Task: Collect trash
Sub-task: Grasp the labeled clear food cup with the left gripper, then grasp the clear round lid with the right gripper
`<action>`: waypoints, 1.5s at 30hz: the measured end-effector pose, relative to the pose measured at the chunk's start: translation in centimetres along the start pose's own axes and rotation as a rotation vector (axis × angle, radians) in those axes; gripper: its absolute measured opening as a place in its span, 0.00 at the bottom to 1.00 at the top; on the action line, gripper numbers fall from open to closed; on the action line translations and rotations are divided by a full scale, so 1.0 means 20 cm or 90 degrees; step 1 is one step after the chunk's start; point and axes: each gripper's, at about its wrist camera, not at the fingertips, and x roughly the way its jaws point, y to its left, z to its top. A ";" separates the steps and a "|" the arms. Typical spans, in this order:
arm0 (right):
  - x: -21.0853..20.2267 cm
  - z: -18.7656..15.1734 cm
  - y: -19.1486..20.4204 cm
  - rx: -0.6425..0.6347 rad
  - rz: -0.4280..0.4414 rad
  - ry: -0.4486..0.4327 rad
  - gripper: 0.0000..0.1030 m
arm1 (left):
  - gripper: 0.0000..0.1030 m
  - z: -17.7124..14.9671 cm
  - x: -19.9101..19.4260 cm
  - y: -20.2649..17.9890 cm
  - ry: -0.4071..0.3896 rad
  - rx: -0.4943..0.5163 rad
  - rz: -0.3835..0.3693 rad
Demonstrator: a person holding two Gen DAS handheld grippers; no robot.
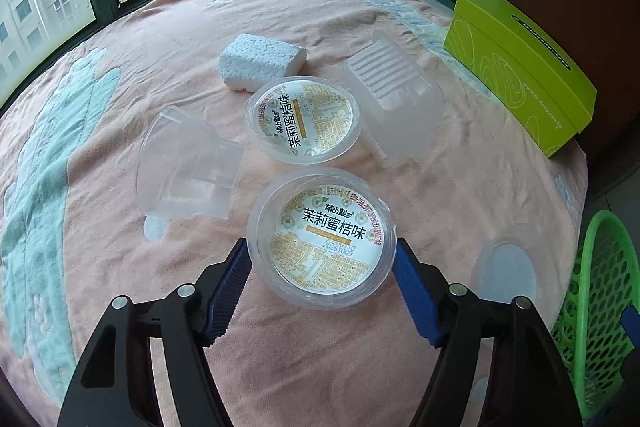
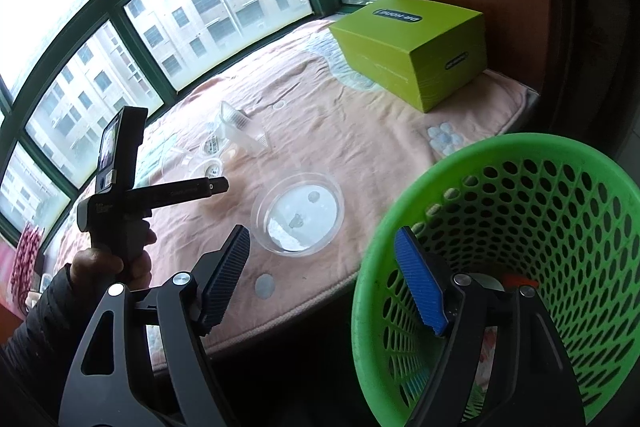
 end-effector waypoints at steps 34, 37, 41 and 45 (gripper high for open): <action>0.51 0.05 0.29 -0.187 -0.089 0.086 0.91 | 0.61 -0.15 -0.44 0.26 -0.078 -0.026 -0.040; 0.55 0.04 0.29 -0.196 -0.104 0.093 0.94 | 0.61 -0.16 -0.44 0.26 -0.077 -0.027 -0.044; 0.60 0.05 0.28 -0.193 -0.111 0.106 0.94 | 0.61 -0.16 -0.44 0.26 -0.075 -0.031 -0.046; 0.64 0.05 0.27 -0.186 -0.120 0.118 0.94 | 0.61 -0.16 -0.44 0.26 -0.072 -0.036 -0.047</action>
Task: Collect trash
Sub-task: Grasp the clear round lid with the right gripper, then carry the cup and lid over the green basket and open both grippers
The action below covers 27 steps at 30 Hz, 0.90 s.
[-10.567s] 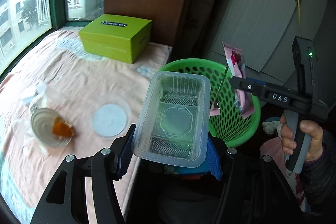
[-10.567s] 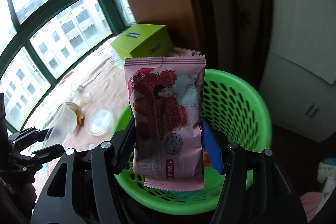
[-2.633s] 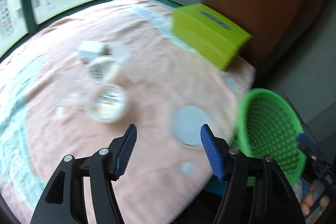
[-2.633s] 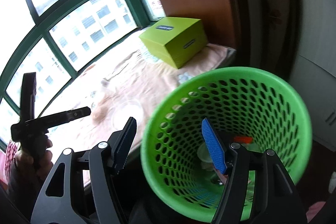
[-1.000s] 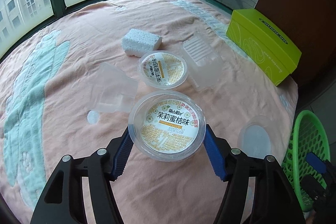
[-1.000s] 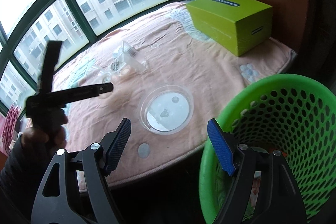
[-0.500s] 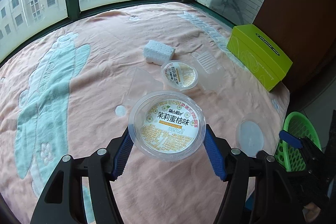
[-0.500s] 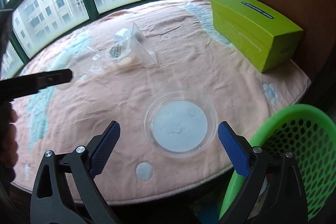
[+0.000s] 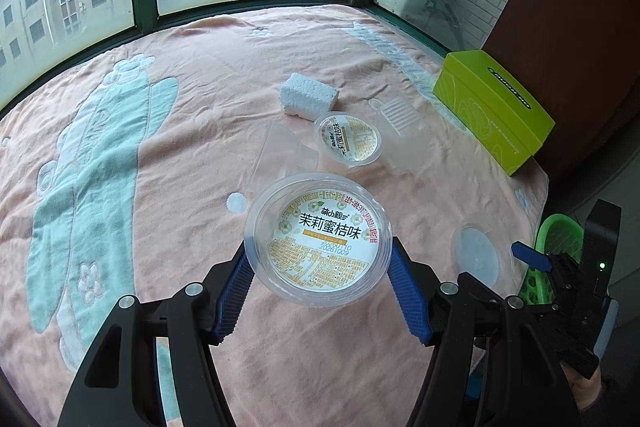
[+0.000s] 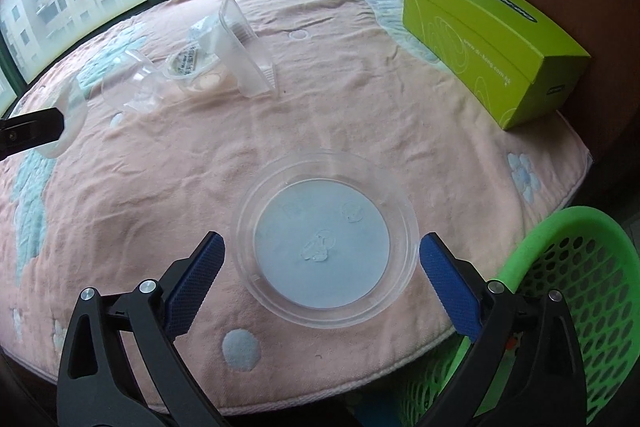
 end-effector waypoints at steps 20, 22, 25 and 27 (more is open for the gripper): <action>-0.10 -0.01 -0.05 0.068 0.038 -0.020 0.89 | 0.61 -0.02 -0.04 -0.04 -0.006 0.008 -0.006; -0.15 -0.02 -0.06 0.079 0.046 -0.030 0.89 | 0.61 -0.02 -0.05 -0.06 -0.008 0.012 -0.010; -0.24 -0.04 -0.10 0.092 0.047 -0.047 0.89 | 0.61 -0.02 -0.07 -0.11 -0.012 0.023 -0.019; -0.29 -0.06 -0.13 0.102 0.043 -0.056 0.89 | 0.61 -0.03 -0.08 -0.14 -0.013 0.030 -0.025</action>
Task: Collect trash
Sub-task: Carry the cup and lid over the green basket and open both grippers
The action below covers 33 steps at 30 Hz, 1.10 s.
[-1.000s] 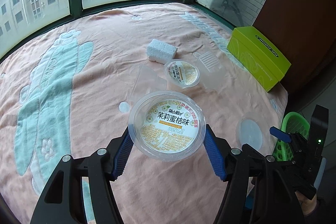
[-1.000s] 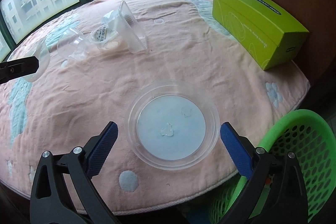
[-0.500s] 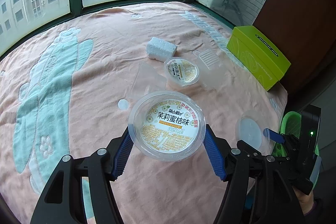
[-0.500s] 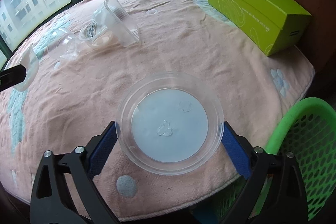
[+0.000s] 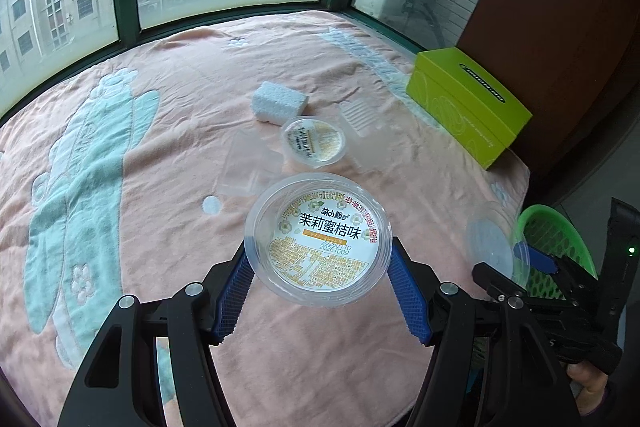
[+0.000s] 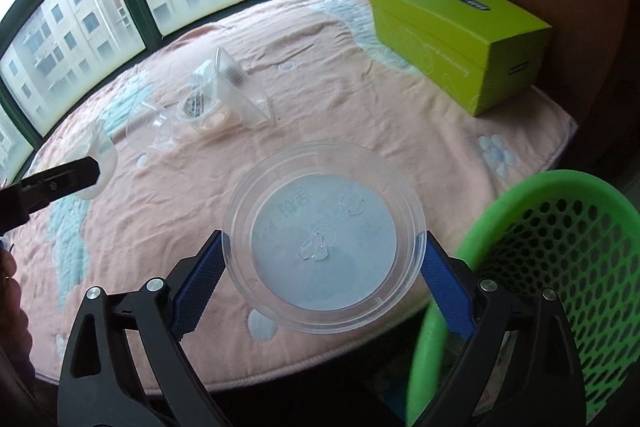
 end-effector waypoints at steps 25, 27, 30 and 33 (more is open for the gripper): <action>-0.54 -0.35 -0.69 0.191 -0.108 -0.052 0.90 | 0.61 -0.02 0.00 -0.75 0.012 0.151 -0.114; -0.56 -0.38 -0.73 0.203 -0.115 -0.057 0.91 | 0.61 -0.04 0.00 -0.81 0.017 0.163 -0.120; -0.60 -0.40 -0.78 0.217 -0.116 -0.067 0.92 | 0.61 -0.06 0.01 -0.87 0.023 0.178 -0.130; -0.65 -0.42 -0.81 0.227 -0.119 -0.081 0.92 | 0.61 -0.07 0.01 -0.93 0.028 0.193 -0.137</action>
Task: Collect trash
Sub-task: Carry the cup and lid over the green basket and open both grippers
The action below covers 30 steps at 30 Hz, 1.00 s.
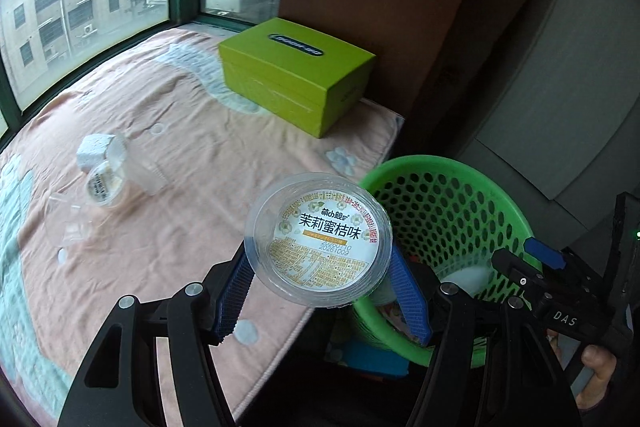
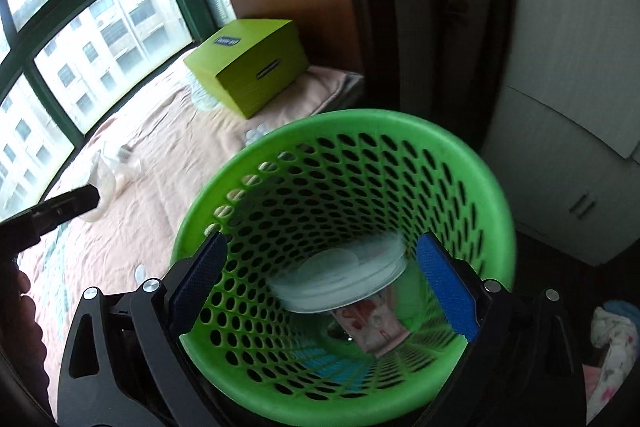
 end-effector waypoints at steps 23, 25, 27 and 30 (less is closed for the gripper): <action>-0.18 0.00 -0.17 0.056 0.001 -0.059 0.92 | 0.65 -0.08 0.16 -0.42 0.064 0.083 -0.076; -0.18 -0.01 -0.17 0.058 0.007 -0.058 0.92 | 0.77 -0.09 0.15 -0.44 0.060 0.088 -0.074; -0.18 0.00 -0.16 0.057 0.009 -0.058 0.92 | 0.77 -0.09 0.14 -0.45 0.054 0.092 -0.082; -0.18 0.00 -0.15 0.054 0.015 -0.059 0.92 | 0.77 -0.09 0.13 -0.44 0.050 0.096 -0.078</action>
